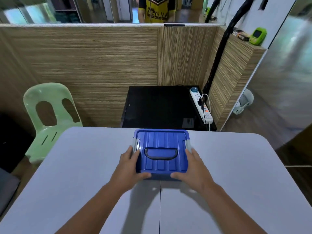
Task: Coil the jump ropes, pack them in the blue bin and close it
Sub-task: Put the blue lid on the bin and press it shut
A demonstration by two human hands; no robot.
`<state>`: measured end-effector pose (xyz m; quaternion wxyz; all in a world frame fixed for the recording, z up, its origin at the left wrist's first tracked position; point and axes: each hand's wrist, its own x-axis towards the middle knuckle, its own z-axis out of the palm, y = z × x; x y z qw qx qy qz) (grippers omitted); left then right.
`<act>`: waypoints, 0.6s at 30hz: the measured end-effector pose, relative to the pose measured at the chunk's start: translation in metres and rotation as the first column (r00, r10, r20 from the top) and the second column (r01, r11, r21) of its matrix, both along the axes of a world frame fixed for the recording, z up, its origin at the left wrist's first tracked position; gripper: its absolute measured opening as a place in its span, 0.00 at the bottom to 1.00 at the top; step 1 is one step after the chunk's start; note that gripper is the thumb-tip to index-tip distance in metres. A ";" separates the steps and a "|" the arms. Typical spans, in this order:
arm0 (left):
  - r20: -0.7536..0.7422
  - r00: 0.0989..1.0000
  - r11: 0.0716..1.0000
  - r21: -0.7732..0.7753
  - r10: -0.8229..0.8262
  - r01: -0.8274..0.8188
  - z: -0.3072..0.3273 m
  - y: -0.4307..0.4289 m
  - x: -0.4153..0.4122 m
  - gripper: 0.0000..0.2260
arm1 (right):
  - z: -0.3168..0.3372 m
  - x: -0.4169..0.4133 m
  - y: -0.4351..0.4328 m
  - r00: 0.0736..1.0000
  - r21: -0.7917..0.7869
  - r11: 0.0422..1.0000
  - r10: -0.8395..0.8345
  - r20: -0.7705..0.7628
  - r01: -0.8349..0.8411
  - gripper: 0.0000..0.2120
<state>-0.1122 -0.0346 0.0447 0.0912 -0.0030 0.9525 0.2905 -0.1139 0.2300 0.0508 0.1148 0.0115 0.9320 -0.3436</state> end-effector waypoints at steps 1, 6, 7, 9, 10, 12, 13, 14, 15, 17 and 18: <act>-0.004 1.000 1.000 -0.005 -0.003 0.003 0.002 0.000 -0.010 0.48 | 0.001 -0.011 -0.002 1.000 0.013 1.000 -0.003 0.008 0.003 0.57; -0.026 1.000 0.999 -0.043 -0.015 0.014 0.009 0.004 -0.051 0.42 | 0.003 -0.052 -0.003 1.000 0.041 0.999 -0.008 0.017 0.008 0.57; -0.025 1.000 0.999 -0.047 -0.013 0.012 0.009 0.003 -0.057 0.43 | 0.005 -0.057 -0.004 1.000 0.045 0.999 -0.006 0.019 0.005 0.57; -0.011 1.000 0.999 -0.043 -0.008 0.008 0.008 0.004 -0.067 0.46 | 0.008 -0.066 -0.003 1.000 0.058 0.998 -0.001 0.014 0.000 0.56; -0.009 1.000 0.999 -0.035 0.000 0.000 0.006 0.004 -0.070 0.46 | 0.010 -0.070 -0.003 1.000 0.061 0.998 0.002 0.013 -0.003 0.55; -0.012 1.000 1.000 -0.012 0.008 -0.008 0.005 0.005 -0.076 0.45 | 0.013 -0.075 -0.003 1.000 0.061 0.998 0.008 0.015 -0.009 0.53; -0.018 1.000 1.000 -0.010 0.011 -0.011 0.004 0.006 -0.078 0.43 | 0.015 -0.077 -0.003 1.000 0.060 0.998 0.011 0.019 -0.012 0.52; -0.027 1.000 1.000 -0.010 0.015 -0.015 0.004 0.006 -0.079 0.42 | 0.015 -0.078 -0.003 1.000 0.059 0.998 0.012 0.022 -0.013 0.52; -0.028 0.999 1.000 -0.011 0.016 -0.016 0.004 0.007 -0.080 0.40 | 0.016 -0.079 -0.002 1.000 0.059 0.998 0.015 0.025 -0.017 0.51; -0.034 0.999 0.999 -0.025 0.019 -0.020 0.005 0.009 -0.080 0.38 | 0.016 -0.079 -0.002 1.000 0.066 0.998 0.023 0.021 -0.025 0.50; -0.034 0.999 0.999 -0.033 0.019 -0.020 0.005 0.009 -0.079 0.37 | 0.016 -0.079 -0.002 0.999 0.064 0.998 0.024 0.021 -0.025 0.49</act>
